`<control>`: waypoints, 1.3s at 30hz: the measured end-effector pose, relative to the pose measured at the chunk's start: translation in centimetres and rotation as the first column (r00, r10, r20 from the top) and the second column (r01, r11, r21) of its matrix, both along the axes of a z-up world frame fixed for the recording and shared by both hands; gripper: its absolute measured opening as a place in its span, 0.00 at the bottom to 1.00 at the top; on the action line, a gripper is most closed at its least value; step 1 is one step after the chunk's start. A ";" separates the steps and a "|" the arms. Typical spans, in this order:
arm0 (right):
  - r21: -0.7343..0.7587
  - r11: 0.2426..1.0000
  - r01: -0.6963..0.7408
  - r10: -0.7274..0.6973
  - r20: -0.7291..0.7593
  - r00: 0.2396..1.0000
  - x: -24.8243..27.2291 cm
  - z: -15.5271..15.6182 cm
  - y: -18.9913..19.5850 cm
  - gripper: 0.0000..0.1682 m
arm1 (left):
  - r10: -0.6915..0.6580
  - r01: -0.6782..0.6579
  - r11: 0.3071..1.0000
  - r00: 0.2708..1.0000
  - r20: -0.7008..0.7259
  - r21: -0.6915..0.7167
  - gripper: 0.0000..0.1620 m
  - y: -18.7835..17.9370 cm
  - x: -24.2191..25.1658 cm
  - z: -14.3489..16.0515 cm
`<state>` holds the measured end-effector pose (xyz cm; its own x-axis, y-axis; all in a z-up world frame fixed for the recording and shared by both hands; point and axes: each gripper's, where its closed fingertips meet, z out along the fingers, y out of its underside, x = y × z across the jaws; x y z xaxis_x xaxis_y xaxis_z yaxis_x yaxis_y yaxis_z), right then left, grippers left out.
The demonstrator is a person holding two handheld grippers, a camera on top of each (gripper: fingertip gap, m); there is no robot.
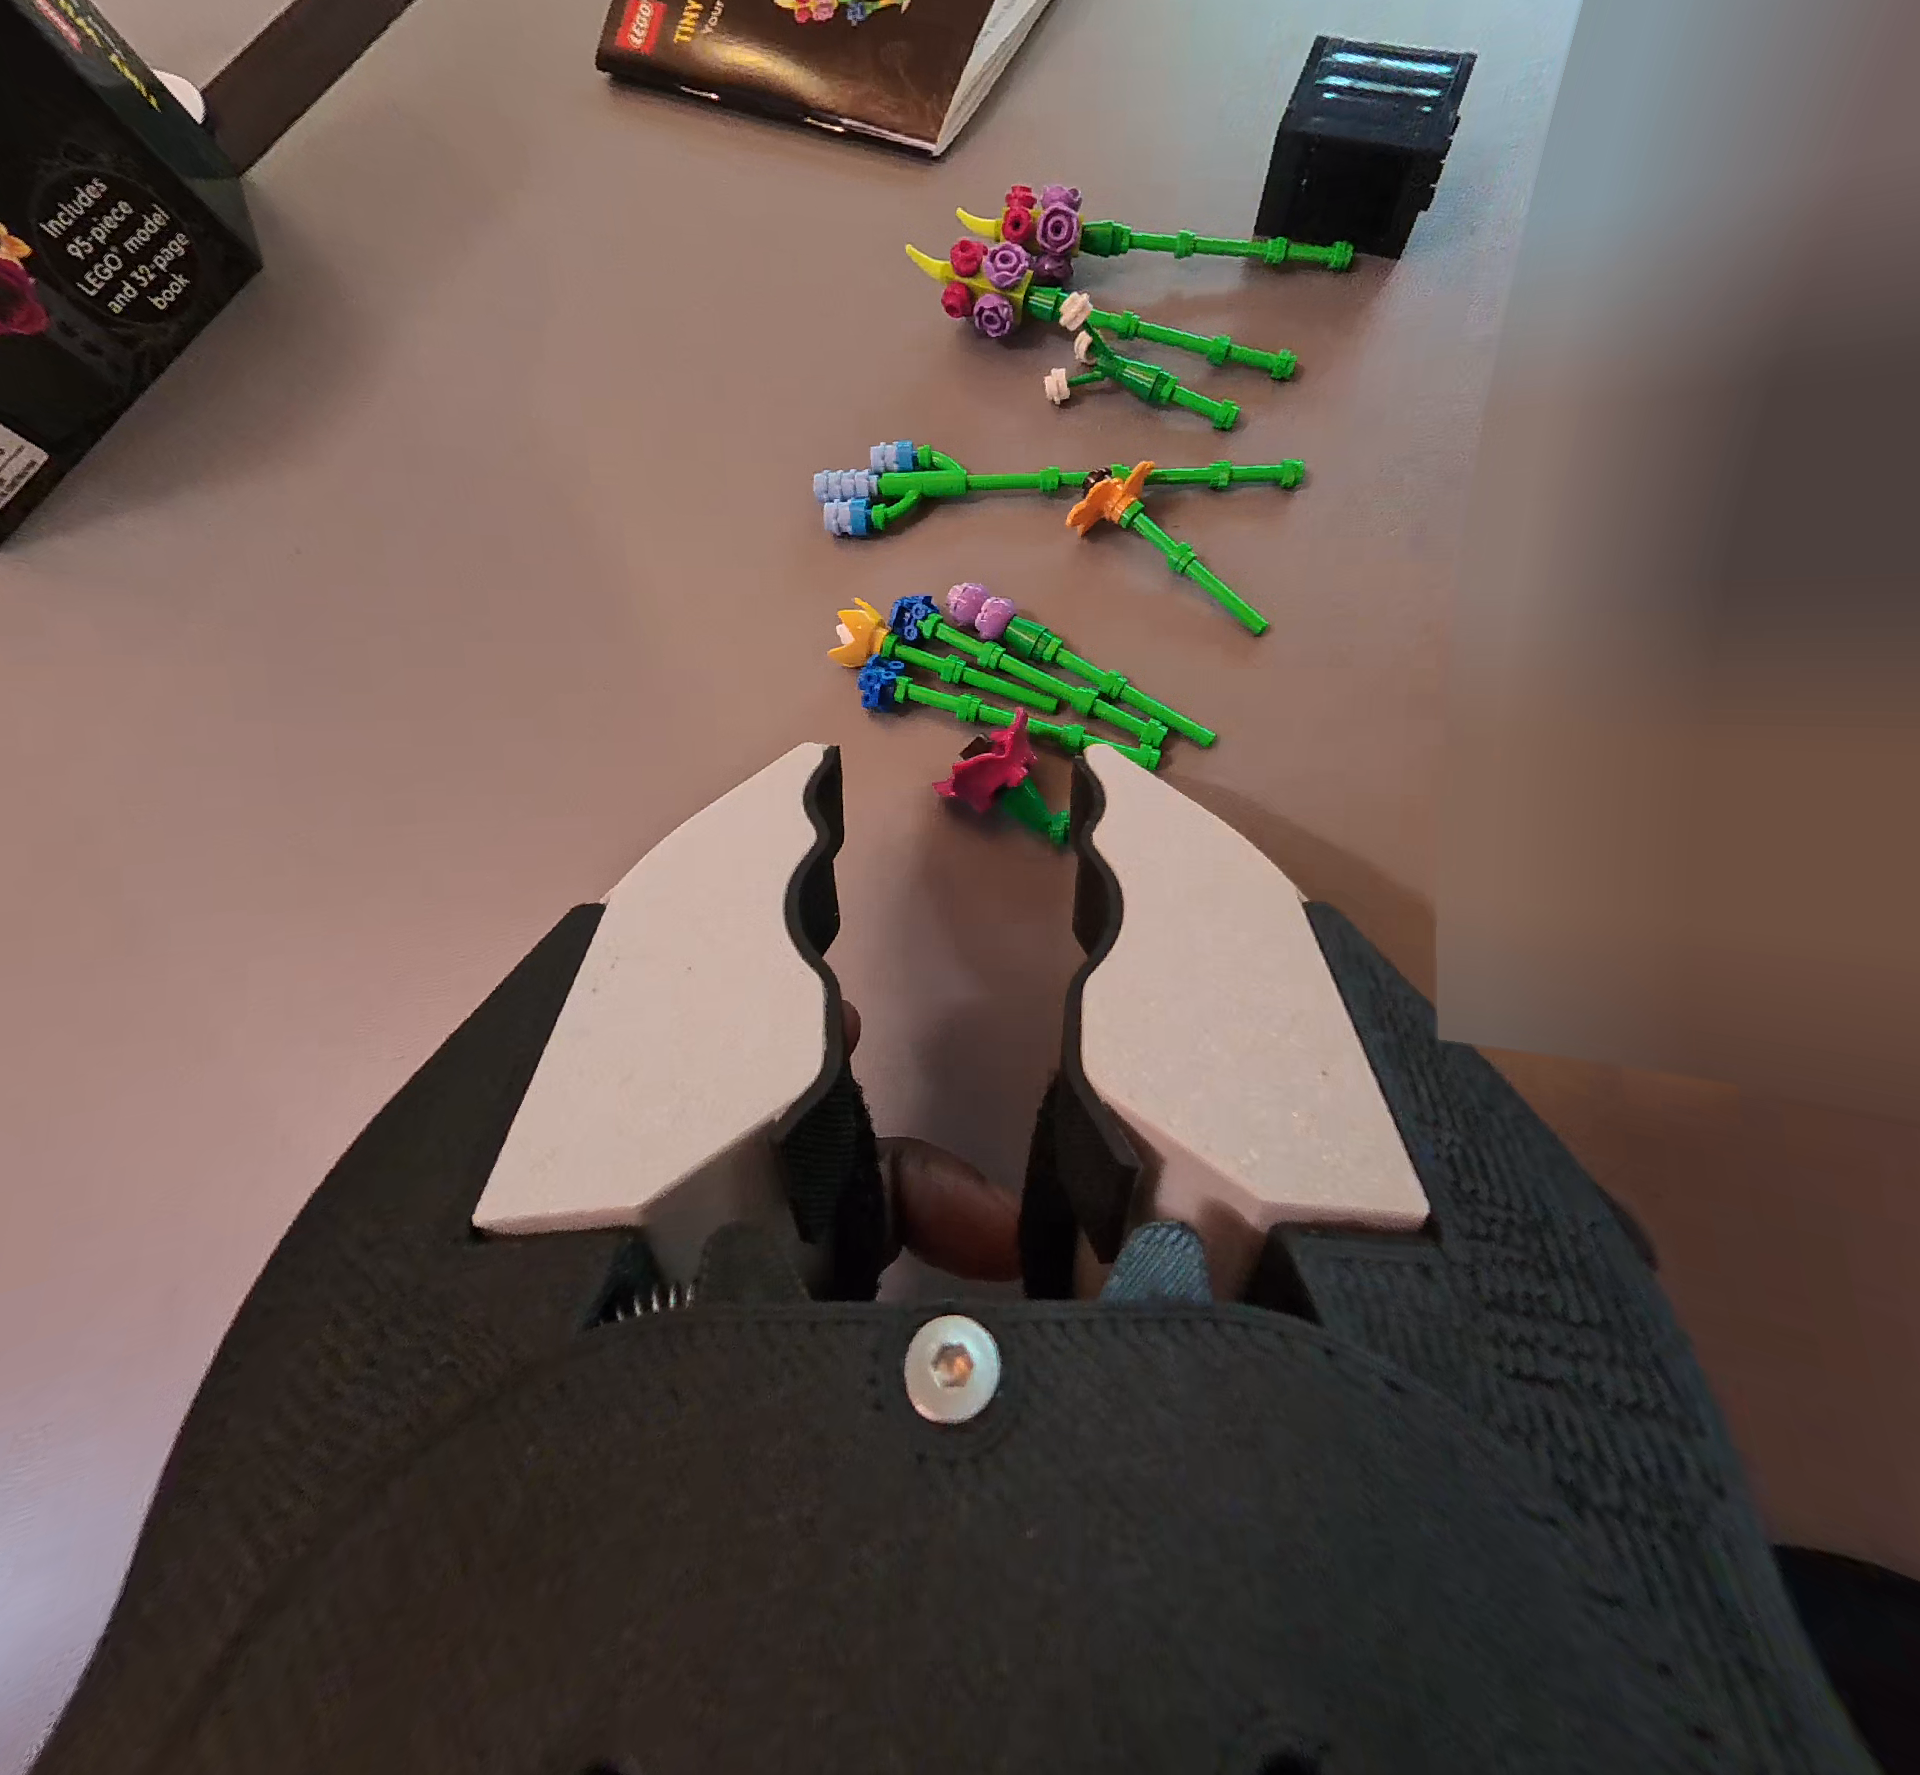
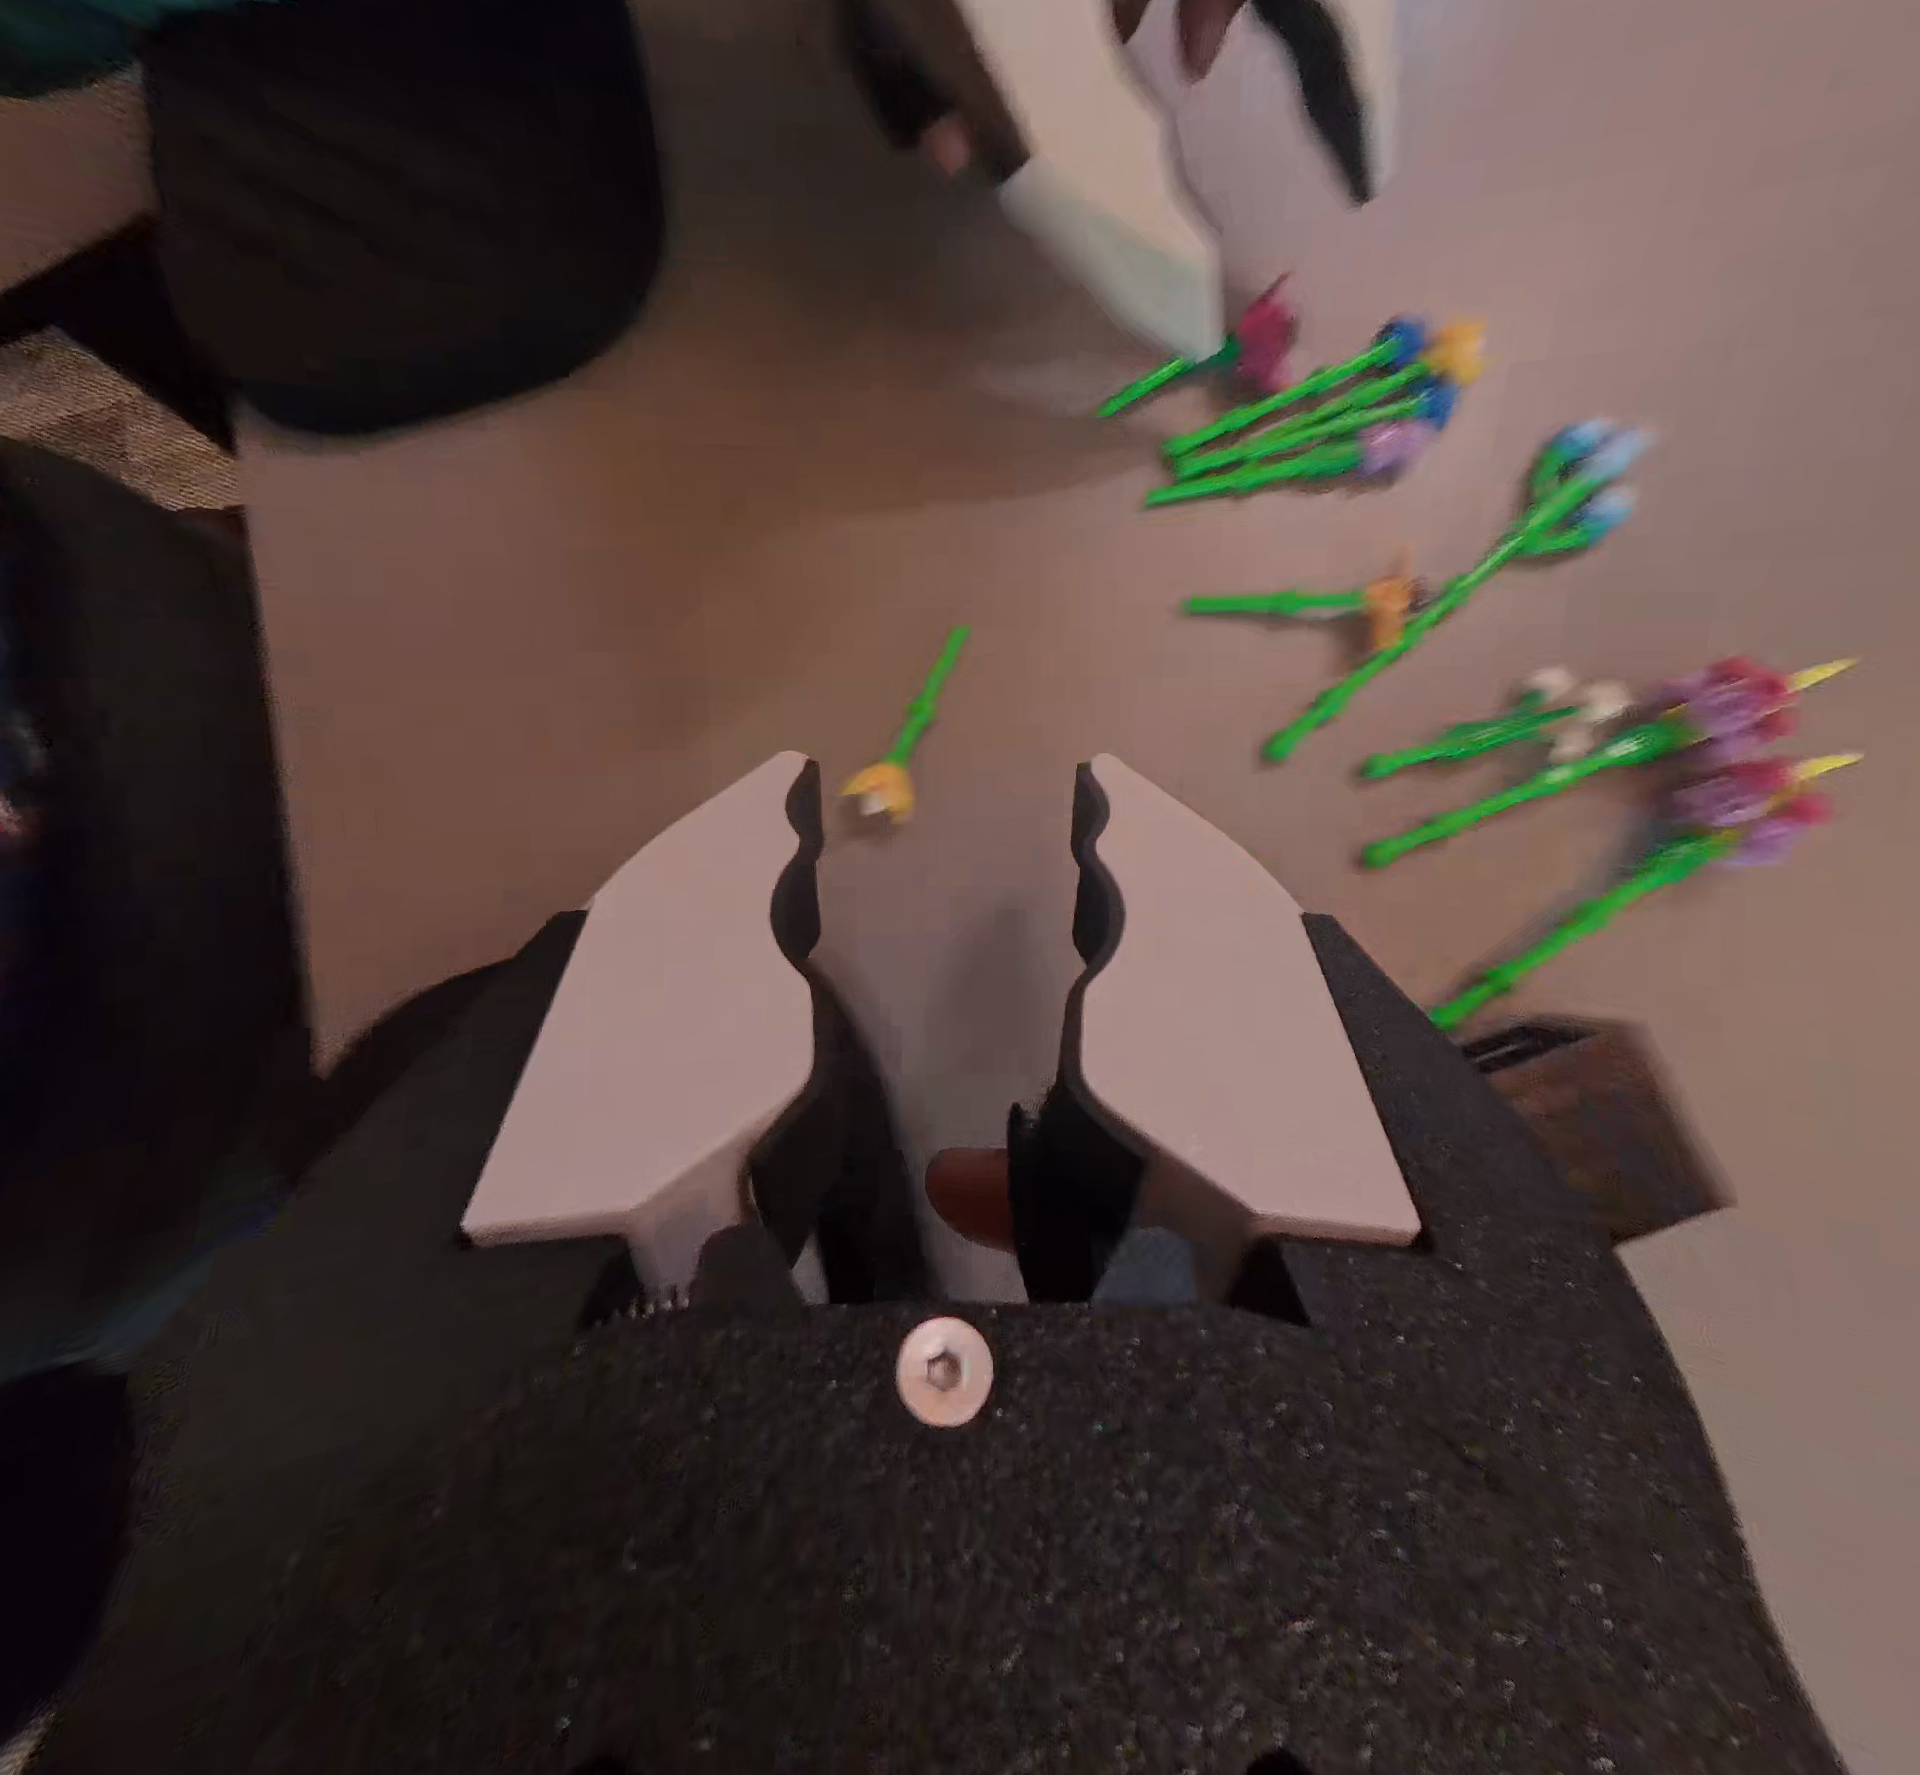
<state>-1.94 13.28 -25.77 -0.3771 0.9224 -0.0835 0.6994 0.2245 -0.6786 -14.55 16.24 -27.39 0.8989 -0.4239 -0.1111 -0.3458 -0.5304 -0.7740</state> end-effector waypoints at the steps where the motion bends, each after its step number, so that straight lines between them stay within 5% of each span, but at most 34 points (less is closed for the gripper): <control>1: -0.019 1.000 0.019 -0.019 0.023 1.000 0.6 -0.5 -1.1 0.27 | 0.000 0.000 1.000 1.000 0.000 0.001 0.26 0.0 0.0 0.0; 4: -0.048 0.994 0.103 -0.099 0.071 0.993 1.0 -2.0 -2.9 0.24 | -0.010 0.010 1.000 1.000 0.006 0.007 0.26 0.0 0.3 0.2; 8: 0.117 0.977 0.178 -0.189 0.091 0.978 0.3 -3.4 -0.4 0.16 | -0.021 0.021 1.000 1.000 0.004 0.008 0.26 -0.1 0.6 0.2; 13: 0.200 0.957 -0.211 0.187 0.133 0.973 -0.6 -2.5 0.3 0.08 | -0.024 0.024 1.000 1.000 0.008 0.020 0.26 0.0 0.7 0.5; 15: 0.340 0.819 -0.463 0.435 0.158 0.886 -1.2 -1.1 2.3 0.08 | -0.023 0.022 0.999 1.000 0.008 0.024 0.26 0.0 0.7 0.5; 18: 0.499 0.517 -0.695 0.679 0.255 0.688 -3.8 1.2 5.7 0.08 | -0.011 0.011 1.000 1.000 -0.004 0.025 0.26 0.1 0.3 0.4; 24: 0.331 0.082 -0.940 0.799 0.541 0.261 -6.7 0.6 6.5 0.08 | 0.014 -0.014 1.000 1.000 -0.022 0.015 0.26 0.2 -0.6 0.0; 29: 0.205 -0.065 -0.977 0.785 0.614 0.077 -7.7 -1.5 5.9 0.08 | 0.015 -0.015 1.000 1.000 -0.004 0.027 0.26 0.1 -0.9 0.6; 35: 0.242 -0.118 -0.963 0.776 0.627 0.063 -8.7 -2.8 5.9 0.09 | -0.010 0.010 1.000 1.000 -0.007 0.010 0.26 -0.2 -0.5 0.3; 39: 0.372 0.002 -0.928 0.777 0.584 0.235 -10.2 -2.2 6.6 0.21 | -0.028 0.028 1.000 0.999 -0.018 0.011 0.26 -0.3 -0.2 0.3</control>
<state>-12.17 19.86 -27.94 -0.9690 -0.2391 0.0624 -0.2394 0.9709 0.0020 -14.70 15.97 -27.10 0.8846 -0.4473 -0.1320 -0.3741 -0.5116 -0.7735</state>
